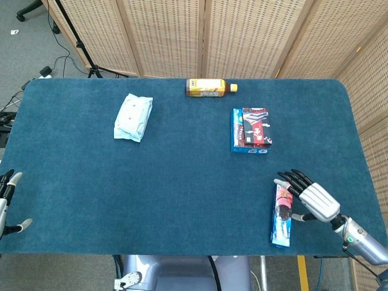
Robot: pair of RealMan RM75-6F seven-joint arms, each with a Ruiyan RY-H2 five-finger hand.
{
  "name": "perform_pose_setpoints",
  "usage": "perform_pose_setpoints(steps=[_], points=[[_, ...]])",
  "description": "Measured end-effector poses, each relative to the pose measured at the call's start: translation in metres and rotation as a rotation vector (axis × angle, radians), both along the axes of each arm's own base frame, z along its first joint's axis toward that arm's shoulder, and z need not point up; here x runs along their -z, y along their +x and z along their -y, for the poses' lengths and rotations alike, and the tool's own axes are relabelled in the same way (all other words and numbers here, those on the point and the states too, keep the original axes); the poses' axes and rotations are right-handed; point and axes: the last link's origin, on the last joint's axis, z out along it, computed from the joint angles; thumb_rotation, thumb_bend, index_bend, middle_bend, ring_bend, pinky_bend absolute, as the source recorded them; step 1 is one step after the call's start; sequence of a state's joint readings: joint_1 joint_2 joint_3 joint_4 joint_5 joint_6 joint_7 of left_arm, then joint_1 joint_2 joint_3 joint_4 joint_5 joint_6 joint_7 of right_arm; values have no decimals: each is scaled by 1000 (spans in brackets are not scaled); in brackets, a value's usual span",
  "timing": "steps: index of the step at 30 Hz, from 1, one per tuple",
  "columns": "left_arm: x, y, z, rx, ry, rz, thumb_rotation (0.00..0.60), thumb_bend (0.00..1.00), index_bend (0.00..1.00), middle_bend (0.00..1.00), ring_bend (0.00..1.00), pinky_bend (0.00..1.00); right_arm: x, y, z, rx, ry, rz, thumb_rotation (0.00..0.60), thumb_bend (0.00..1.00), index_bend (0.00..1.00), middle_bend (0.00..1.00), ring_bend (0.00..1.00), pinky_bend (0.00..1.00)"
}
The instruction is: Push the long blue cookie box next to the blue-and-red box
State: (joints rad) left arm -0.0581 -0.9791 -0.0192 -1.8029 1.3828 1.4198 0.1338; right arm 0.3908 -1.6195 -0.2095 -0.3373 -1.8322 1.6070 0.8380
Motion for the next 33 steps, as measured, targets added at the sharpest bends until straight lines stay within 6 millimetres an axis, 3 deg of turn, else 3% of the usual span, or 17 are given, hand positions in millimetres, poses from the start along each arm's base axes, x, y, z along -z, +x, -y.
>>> perform_pose_setpoints(steps=[11, 33], points=[[-1, -1, 0, -2, 2, 5, 600, 0, 0, 0, 0, 0, 24, 27, 29, -15, 0, 12, 600, 0, 0, 0, 0, 8], [-5, -3, 2, -4, 6, 27, 600, 0, 0, 0, 0, 0, 82, 124, 65, -95, 18, 23, 600, 0, 0, 0, 0, 8]])
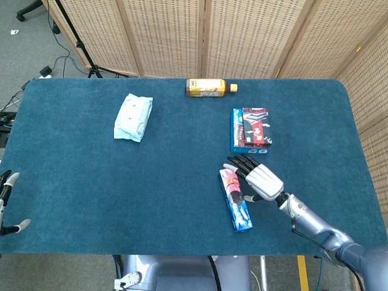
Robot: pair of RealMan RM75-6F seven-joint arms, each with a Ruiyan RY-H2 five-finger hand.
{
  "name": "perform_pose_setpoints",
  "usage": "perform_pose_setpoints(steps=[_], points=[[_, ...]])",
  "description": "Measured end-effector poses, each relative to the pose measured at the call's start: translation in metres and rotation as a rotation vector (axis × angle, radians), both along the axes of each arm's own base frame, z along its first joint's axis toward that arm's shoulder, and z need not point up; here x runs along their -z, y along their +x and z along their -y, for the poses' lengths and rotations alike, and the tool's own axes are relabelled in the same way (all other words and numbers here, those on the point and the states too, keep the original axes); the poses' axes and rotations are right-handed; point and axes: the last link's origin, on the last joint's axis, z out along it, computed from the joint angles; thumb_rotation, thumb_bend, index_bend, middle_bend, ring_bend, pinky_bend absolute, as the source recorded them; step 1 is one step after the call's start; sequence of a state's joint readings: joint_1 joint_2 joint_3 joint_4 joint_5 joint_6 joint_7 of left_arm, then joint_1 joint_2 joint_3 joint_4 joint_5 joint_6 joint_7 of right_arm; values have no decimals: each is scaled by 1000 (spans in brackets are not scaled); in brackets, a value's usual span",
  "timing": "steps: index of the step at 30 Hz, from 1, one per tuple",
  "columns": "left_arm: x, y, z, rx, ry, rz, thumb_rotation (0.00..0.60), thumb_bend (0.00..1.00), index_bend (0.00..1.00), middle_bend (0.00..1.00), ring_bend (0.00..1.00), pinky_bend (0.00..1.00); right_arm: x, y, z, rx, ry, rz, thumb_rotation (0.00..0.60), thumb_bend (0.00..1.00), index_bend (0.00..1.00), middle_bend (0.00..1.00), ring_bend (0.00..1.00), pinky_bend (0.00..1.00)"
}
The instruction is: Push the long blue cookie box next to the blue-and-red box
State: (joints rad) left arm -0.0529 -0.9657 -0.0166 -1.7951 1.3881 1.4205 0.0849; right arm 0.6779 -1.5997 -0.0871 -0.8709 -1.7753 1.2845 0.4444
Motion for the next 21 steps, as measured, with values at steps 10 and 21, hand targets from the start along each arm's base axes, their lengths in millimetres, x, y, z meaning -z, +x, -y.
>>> perform_pose_setpoints(steps=[10, 21], points=[[-2, -2, 0, -3, 3, 7, 600, 0, 0, 0, 0, 0, 23, 43, 14, 5, -35, -11, 600, 0, 0, 0, 0, 7], [-4, -3, 0, -1, 4, 12, 600, 0, 0, 0, 0, 0, 39, 81, 21, 11, -49, -4, 600, 0, 0, 0, 0, 0]])
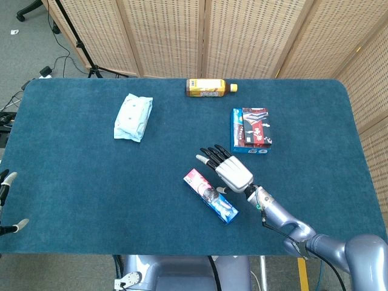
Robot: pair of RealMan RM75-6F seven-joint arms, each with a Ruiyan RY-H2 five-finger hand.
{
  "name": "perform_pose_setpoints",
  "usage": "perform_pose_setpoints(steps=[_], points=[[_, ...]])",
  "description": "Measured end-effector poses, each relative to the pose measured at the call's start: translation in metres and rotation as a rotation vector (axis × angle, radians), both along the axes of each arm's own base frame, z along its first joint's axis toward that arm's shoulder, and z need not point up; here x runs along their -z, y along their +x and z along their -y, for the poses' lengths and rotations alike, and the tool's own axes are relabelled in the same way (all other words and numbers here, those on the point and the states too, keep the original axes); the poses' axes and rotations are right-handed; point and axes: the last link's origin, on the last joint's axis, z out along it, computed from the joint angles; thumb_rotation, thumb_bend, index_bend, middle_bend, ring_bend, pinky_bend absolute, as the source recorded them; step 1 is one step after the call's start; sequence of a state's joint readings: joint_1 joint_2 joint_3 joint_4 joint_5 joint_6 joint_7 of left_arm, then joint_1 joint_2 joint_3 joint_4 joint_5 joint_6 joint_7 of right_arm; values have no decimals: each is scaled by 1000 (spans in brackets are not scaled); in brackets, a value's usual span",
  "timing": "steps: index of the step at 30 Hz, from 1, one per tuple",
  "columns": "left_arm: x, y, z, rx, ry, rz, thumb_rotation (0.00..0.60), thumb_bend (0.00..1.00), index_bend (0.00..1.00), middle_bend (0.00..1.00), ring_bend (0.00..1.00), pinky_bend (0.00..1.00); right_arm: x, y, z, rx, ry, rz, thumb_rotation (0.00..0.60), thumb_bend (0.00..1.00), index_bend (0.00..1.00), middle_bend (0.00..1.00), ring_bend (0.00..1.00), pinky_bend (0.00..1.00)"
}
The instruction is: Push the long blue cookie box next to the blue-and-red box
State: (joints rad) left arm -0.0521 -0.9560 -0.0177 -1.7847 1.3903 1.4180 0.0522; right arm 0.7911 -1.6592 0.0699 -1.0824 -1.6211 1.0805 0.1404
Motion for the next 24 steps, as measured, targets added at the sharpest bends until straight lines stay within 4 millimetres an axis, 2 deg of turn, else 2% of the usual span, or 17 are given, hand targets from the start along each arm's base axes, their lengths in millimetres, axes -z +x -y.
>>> perform_pose_setpoints(steps=[4, 7, 13, 17, 24], points=[[-1, -1, 0, -1, 5, 4, 600, 0, 0, 0, 0, 0, -5, 11, 0, -10, -5, 29, 600, 0, 0, 0, 0, 0], [-1, -2, 0, -6, 3, 3, 600, 0, 0, 0, 0, 0, -16, 19, -5, -31, -4, 67, 600, 0, 0, 0, 0, 0], [0, -1, -1, -4, -2, -1, 600, 0, 0, 0, 0, 0, -45, 31, -28, -67, 32, 126, 600, 0, 0, 0, 0, 0], [0, -1, -1, -6, 0, -2, 600, 0, 0, 0, 0, 0, -52, 29, -49, -79, 42, 79, 600, 0, 0, 0, 0, 0], [1, -1, -2, -8, -3, -6, 600, 0, 0, 0, 0, 0, -47, 13, -80, -78, 24, -74, 600, 0, 0, 0, 0, 0]])
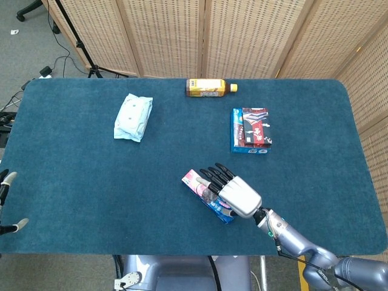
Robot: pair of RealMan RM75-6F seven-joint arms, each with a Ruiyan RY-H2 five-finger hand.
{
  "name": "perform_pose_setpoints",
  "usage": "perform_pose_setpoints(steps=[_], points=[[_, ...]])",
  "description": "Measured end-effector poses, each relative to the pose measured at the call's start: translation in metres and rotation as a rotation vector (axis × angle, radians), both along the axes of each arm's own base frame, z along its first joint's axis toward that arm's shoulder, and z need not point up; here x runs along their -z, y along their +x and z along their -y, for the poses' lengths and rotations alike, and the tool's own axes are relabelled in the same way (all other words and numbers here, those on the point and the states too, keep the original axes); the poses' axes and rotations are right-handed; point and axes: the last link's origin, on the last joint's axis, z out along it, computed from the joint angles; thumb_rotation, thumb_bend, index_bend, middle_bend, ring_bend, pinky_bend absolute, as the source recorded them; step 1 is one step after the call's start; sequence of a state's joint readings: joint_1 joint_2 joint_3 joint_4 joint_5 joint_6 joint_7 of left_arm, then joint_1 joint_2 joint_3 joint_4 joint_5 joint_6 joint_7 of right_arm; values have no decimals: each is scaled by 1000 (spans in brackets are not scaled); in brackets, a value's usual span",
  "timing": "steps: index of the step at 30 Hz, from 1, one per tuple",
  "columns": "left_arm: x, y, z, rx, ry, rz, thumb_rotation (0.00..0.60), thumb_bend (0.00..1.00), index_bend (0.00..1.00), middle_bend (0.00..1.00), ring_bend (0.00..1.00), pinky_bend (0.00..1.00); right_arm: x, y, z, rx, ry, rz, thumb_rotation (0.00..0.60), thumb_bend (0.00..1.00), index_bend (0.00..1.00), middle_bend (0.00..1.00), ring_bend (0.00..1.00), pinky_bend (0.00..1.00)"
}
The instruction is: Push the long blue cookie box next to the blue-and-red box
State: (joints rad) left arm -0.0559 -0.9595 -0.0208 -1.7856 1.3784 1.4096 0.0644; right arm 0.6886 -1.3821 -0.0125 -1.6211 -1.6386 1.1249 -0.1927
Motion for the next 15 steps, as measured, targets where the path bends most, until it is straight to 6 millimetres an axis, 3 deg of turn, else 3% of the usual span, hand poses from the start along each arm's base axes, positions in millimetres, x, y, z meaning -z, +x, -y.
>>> perform_pose_setpoints(steps=[9, 15], points=[[0, 0, -1, -3, 0, -1, 600, 0, 0, 0, 0, 0, 11, -5, -41, 23, 73, -80, 600, 0, 0, 0, 0, 0], [0, 0, -1, -1, 1, 0, 600, 0, 0, 0, 0, 0, 19, -15, -45, -20, 59, -127, 600, 0, 0, 0, 0, 0]])
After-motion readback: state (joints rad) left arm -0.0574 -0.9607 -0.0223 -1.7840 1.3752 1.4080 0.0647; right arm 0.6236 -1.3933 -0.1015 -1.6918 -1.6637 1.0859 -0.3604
